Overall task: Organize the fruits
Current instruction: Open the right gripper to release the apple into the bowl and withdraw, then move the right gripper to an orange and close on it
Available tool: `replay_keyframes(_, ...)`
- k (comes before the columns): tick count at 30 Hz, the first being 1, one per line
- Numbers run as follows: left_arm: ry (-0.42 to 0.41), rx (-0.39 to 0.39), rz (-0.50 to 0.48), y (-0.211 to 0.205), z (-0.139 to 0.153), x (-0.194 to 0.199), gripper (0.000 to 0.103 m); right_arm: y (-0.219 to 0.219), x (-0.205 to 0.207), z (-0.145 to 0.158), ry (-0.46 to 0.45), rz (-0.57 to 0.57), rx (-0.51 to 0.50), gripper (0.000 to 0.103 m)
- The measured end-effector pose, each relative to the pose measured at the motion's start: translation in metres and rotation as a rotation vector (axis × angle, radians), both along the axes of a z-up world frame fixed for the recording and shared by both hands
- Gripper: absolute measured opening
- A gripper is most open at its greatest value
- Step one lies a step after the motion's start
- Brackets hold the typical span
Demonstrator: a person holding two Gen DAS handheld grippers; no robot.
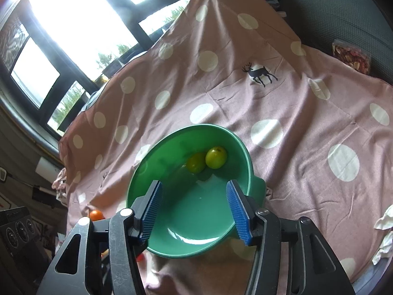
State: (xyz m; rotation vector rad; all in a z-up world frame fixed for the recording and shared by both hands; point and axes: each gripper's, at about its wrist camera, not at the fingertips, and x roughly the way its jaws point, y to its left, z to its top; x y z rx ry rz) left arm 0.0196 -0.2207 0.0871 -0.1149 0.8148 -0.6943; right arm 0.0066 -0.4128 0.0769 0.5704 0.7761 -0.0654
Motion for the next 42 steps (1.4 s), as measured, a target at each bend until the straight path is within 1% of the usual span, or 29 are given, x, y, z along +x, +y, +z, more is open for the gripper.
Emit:
replay_keyframes(2, -0.001, -0.001, 0.033, 0.017, 0.003, -0.003, 0.073, 0.005, -0.001, 0.003, -0.011, 0.008, -0.005, 0.061)
replay_keyframes(4, -0.006, -0.008, 0.070, 0.036, 0.006, -0.007, 0.076, 0.010, -0.001, 0.006, -0.017, 0.007, -0.020, 0.065)
replay_keyframes(6, -0.005, -0.008, 0.118, 0.056, 0.009, -0.009, 0.083, 0.016, -0.001, 0.009, -0.014, -0.005, -0.053, 0.075)
replay_keyframes(10, -0.017, -0.003, 0.240, 0.094, 0.013, -0.013, 0.086, 0.028, -0.004, 0.016, -0.033, -0.010, -0.098, 0.082)
replay_keyframes(11, -0.016, 0.003, 0.268, 0.102, 0.014, -0.014, 0.088, 0.031, -0.004, 0.017, -0.039, -0.008, -0.103, 0.084)
replay_keyframes(12, -0.017, 0.009, 0.293, 0.111, 0.013, -0.015, 0.094, 0.034, -0.004, 0.018, -0.044, -0.004, -0.114, 0.085)
replay_keyframes(13, -0.023, 0.012, 0.319, 0.121, 0.013, -0.016, 0.096, 0.039, -0.004, 0.019, -0.045, -0.002, -0.130, 0.085)
replay_keyframes(16, -0.041, 0.025, 0.403, 0.149, 0.006, -0.025, 0.097, 0.053, -0.001, 0.021, -0.045, 0.008, -0.181, 0.085)
replay_keyframes(21, -0.013, 0.060, 0.516, 0.193, -0.003, -0.024, 0.097, 0.076, 0.003, 0.022, -0.052, 0.047, -0.225, 0.085)
replay_keyframes(24, -0.006, 0.050, 0.582, 0.218, -0.007, -0.026, 0.097, 0.094, 0.005, 0.020, -0.048, 0.079, -0.280, 0.085)
replay_keyframes(26, 0.008, 0.053, 0.605, 0.232, -0.010, -0.027, 0.097, 0.105, 0.008, 0.018, -0.046, 0.100, -0.309, 0.085)
replay_keyframes(31, 0.010, 0.074, 0.658, 0.267, -0.027, -0.035, 0.097, 0.133, 0.012, 0.013, -0.041, 0.168, -0.362, 0.085)
replay_keyframes(33, 0.031, 0.067, 0.677, 0.281, -0.035, -0.035, 0.097, 0.145, 0.013, 0.010, -0.040, 0.194, -0.383, 0.085)
replay_keyframes(35, 0.058, 0.041, 0.696, 0.292, -0.041, -0.033, 0.097, 0.155, 0.014, 0.007, -0.040, 0.216, -0.397, 0.085)
replay_keyframes(38, 0.074, -0.001, 0.700, 0.298, -0.043, -0.032, 0.097, 0.171, 0.016, 0.001, -0.039, 0.250, -0.407, 0.085)
replay_keyframes(40, 0.078, 0.004, 0.694, 0.298, -0.043, -0.032, 0.097, 0.183, 0.015, -0.004, -0.039, 0.280, -0.410, 0.085)
replay_keyframes(42, 0.063, 0.020, 0.691, 0.298, -0.042, -0.033, 0.097, 0.194, 0.015, -0.011, -0.038, 0.333, -0.398, 0.085)
